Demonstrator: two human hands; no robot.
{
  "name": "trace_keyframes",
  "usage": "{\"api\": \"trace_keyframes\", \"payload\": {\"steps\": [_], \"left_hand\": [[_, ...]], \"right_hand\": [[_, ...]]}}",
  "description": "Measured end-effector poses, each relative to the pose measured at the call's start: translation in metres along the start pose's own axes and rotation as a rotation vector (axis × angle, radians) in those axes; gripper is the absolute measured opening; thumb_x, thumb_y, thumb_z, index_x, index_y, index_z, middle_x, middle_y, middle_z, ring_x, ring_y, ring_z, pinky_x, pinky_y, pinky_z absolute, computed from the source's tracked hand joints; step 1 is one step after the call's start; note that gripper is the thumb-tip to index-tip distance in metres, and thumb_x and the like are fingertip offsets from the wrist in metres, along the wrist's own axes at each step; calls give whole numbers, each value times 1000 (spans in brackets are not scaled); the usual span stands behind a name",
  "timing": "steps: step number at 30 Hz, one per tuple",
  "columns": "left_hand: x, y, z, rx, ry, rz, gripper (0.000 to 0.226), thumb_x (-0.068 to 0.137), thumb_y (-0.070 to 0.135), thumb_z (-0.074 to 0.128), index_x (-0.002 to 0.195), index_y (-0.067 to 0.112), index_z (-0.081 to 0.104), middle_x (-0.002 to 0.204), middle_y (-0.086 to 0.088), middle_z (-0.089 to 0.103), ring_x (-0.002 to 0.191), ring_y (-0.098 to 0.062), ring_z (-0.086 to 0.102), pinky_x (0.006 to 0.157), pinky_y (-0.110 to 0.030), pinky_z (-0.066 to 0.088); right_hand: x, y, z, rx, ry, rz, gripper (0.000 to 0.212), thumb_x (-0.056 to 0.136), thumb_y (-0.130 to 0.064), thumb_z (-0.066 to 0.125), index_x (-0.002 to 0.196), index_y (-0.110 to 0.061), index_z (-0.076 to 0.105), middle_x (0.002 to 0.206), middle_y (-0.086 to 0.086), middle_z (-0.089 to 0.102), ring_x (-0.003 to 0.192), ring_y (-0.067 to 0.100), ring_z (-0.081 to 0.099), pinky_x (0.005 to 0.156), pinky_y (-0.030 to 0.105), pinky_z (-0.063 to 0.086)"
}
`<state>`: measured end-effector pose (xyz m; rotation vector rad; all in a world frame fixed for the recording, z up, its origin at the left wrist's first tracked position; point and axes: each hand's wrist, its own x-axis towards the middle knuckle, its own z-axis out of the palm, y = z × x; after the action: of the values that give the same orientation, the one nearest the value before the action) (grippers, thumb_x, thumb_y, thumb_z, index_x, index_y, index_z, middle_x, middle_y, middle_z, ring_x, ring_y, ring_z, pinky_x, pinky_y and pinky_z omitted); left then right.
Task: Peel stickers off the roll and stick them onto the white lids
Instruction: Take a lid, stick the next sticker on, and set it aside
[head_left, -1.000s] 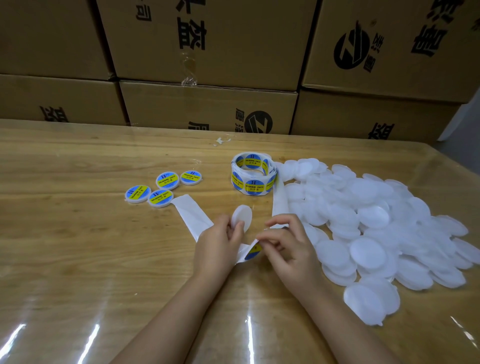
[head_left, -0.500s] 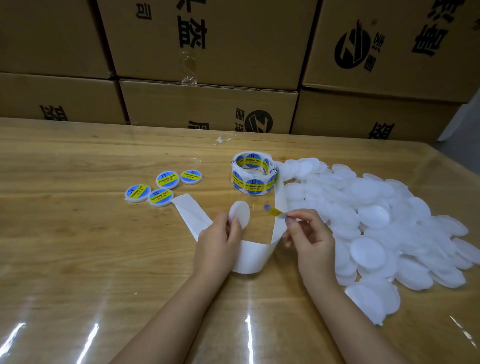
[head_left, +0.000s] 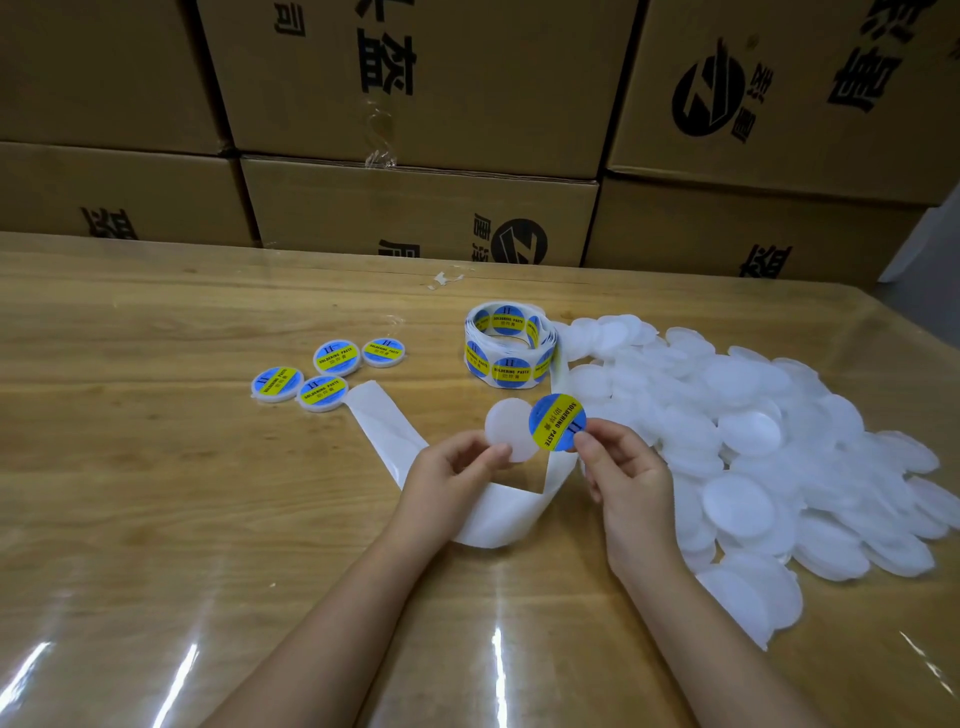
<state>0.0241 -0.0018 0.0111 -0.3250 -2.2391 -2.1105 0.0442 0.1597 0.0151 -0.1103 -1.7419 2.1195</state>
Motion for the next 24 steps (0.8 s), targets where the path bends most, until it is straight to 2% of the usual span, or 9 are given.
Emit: {"api": "trace_keyframes", "payload": {"steps": [7,16,24], "left_hand": [[0,0,-1,3,-39,20,19,87,12,64,77,27,71,71,19,69,70,8,58,68,-7,42],[-1,0,-2,-10,-69,25,18,86,15,65,78,29,72,74,16,71,71,5,61,68,-9,44],[0,-1,-2,-7,-92,46,20,87,11,64,80,26,73,80,15,73,77,5,63,72,-8,44]], "right_hand": [[0,3,0,-92,-33,-1,18,88,-4,62,88,-20,70,70,-8,71,53,-4,54,52,7,40],[2,9,-2,-153,-51,23,14,86,-11,66,87,-24,71,73,-4,70,57,0,51,54,11,39],[3,13,-3,-201,-86,28,11,87,-12,66,92,-20,72,75,-3,71,59,4,50,53,11,39]]}}
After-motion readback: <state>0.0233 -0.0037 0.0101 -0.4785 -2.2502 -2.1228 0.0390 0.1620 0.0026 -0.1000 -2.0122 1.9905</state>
